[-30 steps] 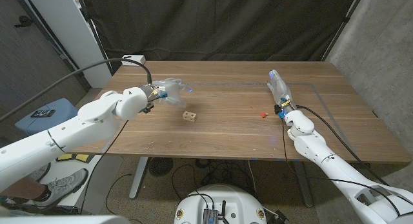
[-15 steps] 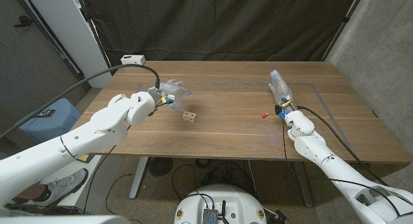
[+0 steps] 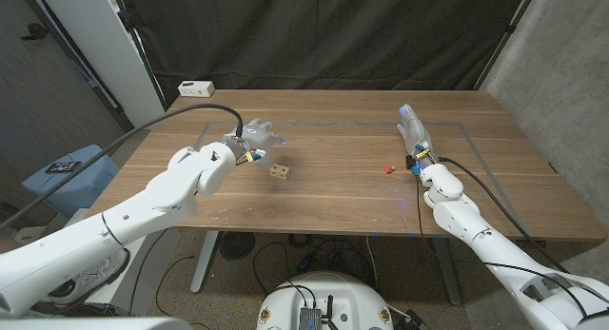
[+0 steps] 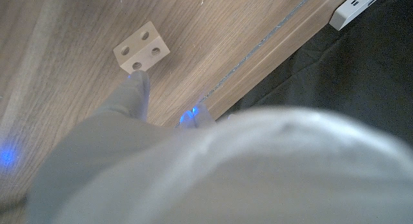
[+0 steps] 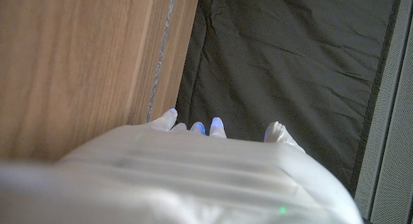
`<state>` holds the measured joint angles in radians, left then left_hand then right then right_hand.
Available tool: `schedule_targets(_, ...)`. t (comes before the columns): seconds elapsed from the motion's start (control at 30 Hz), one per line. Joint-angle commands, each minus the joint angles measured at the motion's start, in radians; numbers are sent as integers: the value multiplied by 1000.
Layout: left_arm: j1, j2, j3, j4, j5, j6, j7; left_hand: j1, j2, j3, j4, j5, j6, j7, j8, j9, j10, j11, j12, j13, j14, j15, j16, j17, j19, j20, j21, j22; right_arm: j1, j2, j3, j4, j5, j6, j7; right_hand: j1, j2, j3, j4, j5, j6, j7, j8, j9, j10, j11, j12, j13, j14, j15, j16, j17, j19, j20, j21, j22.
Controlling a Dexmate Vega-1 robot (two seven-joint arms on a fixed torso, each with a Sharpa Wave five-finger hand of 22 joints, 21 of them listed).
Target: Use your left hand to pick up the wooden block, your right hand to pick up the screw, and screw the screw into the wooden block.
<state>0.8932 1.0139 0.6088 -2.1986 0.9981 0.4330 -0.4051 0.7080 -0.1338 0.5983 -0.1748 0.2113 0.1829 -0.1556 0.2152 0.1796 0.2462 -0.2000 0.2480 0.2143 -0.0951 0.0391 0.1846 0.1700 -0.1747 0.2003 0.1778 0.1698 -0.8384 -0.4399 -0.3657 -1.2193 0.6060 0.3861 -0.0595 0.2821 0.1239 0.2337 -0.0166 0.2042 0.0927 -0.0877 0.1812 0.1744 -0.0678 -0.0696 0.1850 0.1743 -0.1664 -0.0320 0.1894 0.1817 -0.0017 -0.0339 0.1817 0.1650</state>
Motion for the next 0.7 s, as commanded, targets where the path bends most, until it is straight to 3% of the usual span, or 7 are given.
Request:
schedule_targets(0.03,37,-46,-2,7,77,5,-22,16,-5,-5,1,3,-4,5,-8,2,-2,2,-2,4,-2,5,4,5,-123,11,4,5,6,8,-3,12,-3,5,-3,0,-3,-1,-6,4,5,-6,4,5,-4,-3,1,5,-24,1,1,2,-2,-4,5,3)
schedule_targets(0.7,54,-85,2,59,117,-15,-7,32,-15,-12,3,2,-12,12,-13,2,-2,-3,-3,9,6,10,8,5,-119,10,10,5,-3,13,-4,7,-5,12,-11,-2,-4,0,-9,4,5,-6,4,6,-3,-3,2,5,-24,2,2,3,-2,-4,5,3)
